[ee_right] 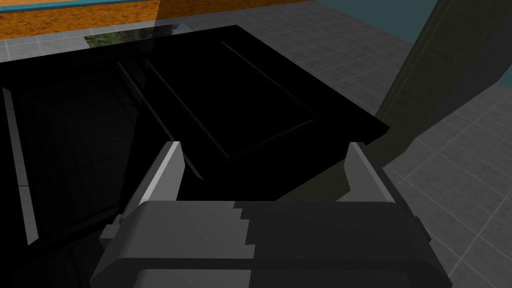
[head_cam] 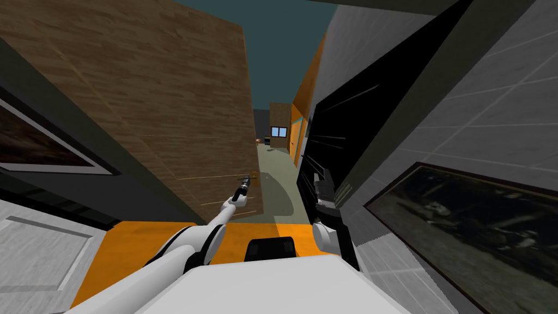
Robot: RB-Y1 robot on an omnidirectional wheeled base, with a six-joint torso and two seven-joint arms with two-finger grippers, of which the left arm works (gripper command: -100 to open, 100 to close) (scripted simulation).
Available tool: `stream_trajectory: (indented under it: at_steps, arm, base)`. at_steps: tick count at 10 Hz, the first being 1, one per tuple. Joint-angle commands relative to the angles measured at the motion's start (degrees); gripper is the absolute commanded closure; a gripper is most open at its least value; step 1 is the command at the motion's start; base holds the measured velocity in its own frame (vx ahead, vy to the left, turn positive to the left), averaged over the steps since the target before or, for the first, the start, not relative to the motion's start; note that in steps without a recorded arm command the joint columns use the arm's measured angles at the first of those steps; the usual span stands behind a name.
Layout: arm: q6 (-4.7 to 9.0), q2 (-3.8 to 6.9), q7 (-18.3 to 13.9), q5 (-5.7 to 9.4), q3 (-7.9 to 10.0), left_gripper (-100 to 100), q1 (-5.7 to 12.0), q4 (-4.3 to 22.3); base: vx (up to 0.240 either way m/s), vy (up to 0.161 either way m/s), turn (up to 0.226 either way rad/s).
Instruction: Push the door open
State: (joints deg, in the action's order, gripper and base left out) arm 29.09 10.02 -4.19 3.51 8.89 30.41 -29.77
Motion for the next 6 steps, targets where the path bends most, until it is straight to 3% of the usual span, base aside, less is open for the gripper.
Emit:
stream_trajectory:
  at_steps: [1, 6]
  arm:
    - [-0.68, 0.63, 0.2, 0.17, 0.63, 100, -1.16, -2.4]
    - [-0.55, 1.82, 1.0, 1.04, 2.93, 100, -1.66, -2.1]
  base:
    - [0.121, -0.046, 0.027]
    - [0.134, -0.071, 0.051]
